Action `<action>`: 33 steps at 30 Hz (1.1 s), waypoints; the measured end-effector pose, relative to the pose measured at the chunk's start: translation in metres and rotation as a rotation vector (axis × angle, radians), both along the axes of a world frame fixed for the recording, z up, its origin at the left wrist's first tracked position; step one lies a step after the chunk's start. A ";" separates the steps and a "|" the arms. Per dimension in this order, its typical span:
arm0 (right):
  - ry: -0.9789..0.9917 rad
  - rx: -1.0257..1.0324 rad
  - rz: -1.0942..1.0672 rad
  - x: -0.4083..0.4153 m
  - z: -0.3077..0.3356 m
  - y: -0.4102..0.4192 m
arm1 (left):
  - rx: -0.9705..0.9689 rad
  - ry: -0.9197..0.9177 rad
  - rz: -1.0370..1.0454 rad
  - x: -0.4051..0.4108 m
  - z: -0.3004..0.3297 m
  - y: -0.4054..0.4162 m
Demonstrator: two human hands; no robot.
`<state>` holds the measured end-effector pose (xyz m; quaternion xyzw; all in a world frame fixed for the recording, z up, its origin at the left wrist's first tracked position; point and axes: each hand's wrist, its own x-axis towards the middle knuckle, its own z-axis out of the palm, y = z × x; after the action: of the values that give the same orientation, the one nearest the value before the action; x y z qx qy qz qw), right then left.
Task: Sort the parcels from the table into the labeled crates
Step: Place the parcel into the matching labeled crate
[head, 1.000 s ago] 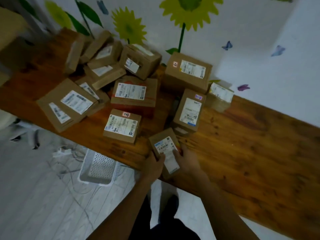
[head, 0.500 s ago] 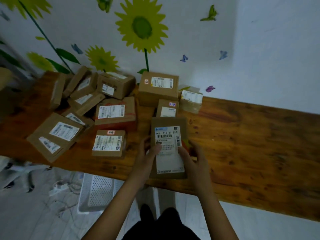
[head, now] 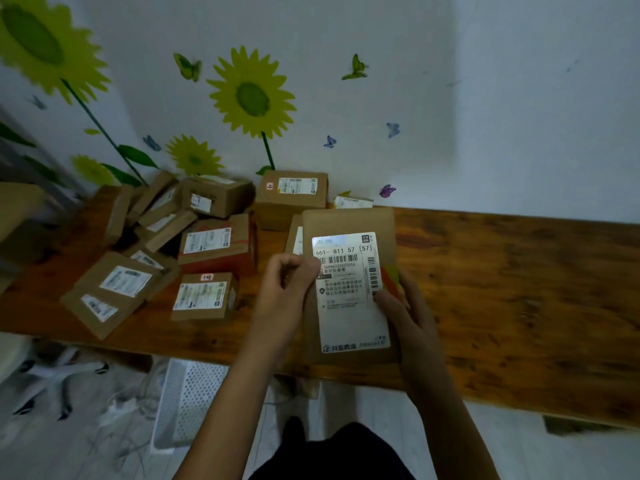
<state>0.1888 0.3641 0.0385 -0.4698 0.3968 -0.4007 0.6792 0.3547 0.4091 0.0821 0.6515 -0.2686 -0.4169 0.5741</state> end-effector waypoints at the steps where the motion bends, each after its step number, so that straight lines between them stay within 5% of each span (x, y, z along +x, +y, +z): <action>1: 0.004 -0.010 0.002 -0.003 0.002 0.002 | 0.002 -0.014 0.010 -0.003 0.004 0.000; 33: -0.005 -0.136 -0.038 -0.039 0.011 0.015 | -0.039 -0.029 -0.006 -0.045 0.021 0.001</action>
<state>0.1496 0.3796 0.0494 -0.5063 0.3759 -0.4405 0.6390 0.3097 0.4097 0.1029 0.6453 -0.2869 -0.4039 0.5815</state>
